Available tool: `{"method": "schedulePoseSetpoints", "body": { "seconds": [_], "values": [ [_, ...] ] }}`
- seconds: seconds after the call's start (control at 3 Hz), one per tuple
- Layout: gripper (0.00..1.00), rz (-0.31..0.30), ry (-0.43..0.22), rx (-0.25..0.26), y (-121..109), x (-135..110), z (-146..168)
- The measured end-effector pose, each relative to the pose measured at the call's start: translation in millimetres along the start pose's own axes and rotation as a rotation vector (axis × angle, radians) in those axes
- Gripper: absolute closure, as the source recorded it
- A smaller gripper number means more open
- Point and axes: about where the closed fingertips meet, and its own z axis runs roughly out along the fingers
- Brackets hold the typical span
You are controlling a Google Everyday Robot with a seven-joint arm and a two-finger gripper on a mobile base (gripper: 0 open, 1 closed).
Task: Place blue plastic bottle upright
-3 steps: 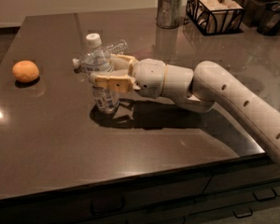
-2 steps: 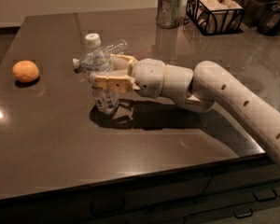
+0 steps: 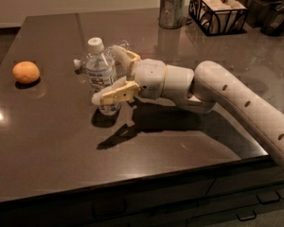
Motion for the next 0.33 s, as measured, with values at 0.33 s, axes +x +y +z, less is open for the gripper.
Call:
{"method": "schedulePoseSetpoints", "body": {
  "seconds": [0.33],
  "values": [
    [0.00, 0.000, 0.000, 0.000, 0.1, 0.0, 0.1]
  ]
}}
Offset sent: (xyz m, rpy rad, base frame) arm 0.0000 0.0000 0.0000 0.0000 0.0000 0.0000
